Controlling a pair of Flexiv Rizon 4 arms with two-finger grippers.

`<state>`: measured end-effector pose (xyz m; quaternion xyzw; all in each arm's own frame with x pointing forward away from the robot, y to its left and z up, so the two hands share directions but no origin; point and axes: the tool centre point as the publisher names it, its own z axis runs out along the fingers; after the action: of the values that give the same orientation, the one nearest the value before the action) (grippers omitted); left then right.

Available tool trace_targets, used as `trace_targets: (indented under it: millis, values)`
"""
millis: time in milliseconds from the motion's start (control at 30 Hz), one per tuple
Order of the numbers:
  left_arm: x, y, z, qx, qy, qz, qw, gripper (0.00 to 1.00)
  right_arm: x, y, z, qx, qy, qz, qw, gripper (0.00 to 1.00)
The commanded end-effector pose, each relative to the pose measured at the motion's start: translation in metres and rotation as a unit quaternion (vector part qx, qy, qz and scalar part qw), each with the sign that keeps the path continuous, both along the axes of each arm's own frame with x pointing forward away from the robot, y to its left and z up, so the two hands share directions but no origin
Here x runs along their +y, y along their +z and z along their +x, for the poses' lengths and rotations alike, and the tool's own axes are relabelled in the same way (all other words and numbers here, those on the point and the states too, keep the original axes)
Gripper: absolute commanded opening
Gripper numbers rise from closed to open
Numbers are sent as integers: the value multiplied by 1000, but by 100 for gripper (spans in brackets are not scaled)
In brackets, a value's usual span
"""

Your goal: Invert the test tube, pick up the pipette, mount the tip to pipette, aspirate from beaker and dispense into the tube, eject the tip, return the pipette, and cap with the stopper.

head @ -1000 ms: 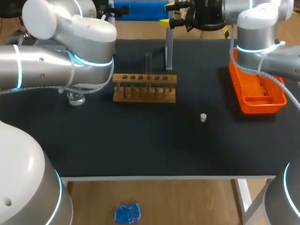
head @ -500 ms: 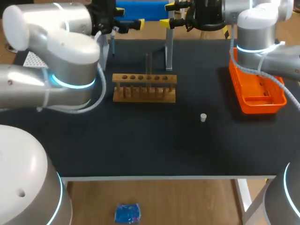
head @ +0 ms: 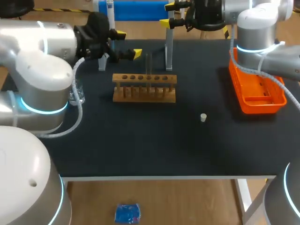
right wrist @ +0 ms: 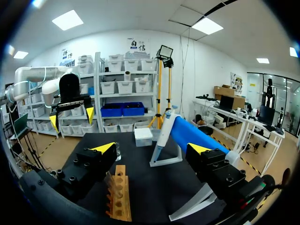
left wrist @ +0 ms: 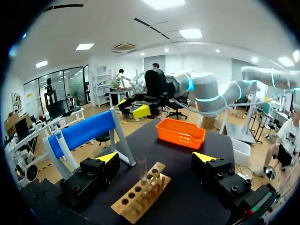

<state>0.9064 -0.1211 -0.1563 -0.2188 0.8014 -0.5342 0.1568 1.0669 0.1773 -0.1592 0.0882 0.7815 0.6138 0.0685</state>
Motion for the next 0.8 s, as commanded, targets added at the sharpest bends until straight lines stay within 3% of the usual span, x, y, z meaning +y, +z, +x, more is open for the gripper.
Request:
trace_targets:
  millis: [33, 433, 800]
  values:
    - [17, -16, -10, -8, -4, -9, 1000, 100, -1, 1, 1, 1, 2, -1, 1000, 100]
    - [19, -67, -4, -2, -1, -25, 1000, 100, -1, 1, 1, 1, 2, -1, 1000, 100]
    - [19, -80, 3, -2, 23, -19, 1000, 100, -1, 1, 1, 1, 2, -1, 1000, 100]
